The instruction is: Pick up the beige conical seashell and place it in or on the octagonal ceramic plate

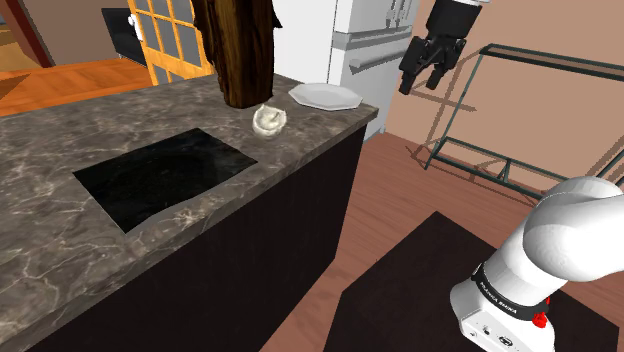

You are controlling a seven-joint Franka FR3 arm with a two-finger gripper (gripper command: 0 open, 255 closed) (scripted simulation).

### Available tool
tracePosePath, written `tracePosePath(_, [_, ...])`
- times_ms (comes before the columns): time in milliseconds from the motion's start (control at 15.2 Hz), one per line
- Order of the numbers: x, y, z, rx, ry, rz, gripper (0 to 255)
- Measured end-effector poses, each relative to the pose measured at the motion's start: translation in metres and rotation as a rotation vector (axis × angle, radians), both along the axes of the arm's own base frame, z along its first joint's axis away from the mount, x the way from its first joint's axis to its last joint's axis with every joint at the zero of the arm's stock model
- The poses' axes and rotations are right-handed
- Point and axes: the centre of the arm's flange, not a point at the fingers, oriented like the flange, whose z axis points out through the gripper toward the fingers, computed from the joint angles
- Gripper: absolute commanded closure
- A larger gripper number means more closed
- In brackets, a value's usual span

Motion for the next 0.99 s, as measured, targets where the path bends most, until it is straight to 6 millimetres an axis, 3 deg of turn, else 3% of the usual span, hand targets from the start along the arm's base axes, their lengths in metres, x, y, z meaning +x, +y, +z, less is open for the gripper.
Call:
tracePosePath(198, [0.007, 0.016, 0.000, -0.008, -0.001, 0.005, 0])
tracePosePath(990, [0.076, 0.165, -0.013, -0.087, -0.009, 0.057, 0])
